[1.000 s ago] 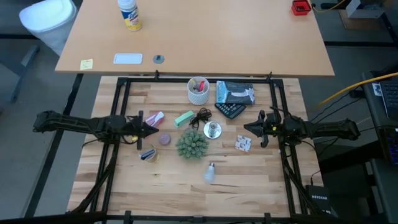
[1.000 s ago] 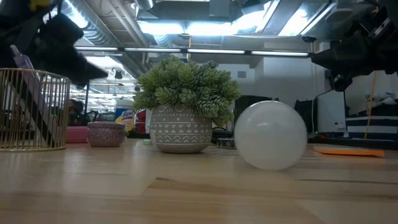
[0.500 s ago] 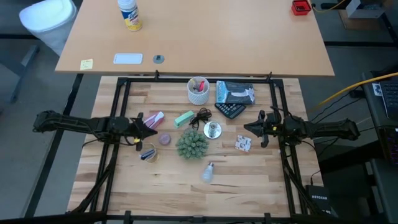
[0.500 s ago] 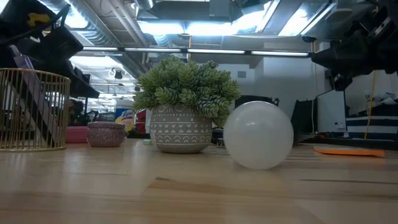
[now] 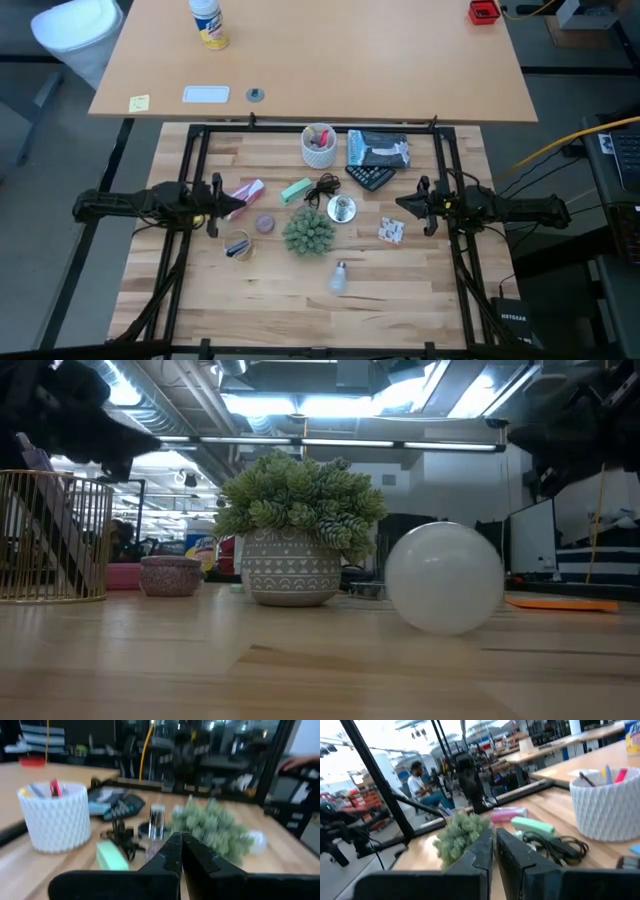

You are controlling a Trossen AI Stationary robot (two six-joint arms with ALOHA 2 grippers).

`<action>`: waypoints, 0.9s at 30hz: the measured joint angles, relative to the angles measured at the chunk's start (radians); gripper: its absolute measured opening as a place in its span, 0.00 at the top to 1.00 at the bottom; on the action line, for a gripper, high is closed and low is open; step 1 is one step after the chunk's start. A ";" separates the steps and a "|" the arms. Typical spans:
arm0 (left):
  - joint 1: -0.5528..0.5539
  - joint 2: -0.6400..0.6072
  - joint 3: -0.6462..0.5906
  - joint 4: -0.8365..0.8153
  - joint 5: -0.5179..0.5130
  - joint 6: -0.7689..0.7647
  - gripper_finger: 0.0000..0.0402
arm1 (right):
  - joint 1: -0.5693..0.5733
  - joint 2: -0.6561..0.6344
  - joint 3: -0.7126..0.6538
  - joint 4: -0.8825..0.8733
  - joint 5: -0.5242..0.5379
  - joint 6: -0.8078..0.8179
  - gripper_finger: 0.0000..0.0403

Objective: Screw lightbulb
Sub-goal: Return to Home Position

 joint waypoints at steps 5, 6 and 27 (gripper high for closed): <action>0.002 0.000 -0.004 0.026 -0.003 0.000 1.00 | 0.000 0.000 0.000 -0.029 -0.001 0.000 0.93; 0.002 0.000 -0.004 0.021 -0.002 0.000 1.00 | 0.000 0.000 0.000 -0.032 -0.002 0.000 0.93; 0.002 0.001 -0.002 0.002 0.000 0.000 1.00 | 0.000 0.000 0.000 -0.033 -0.002 0.000 0.93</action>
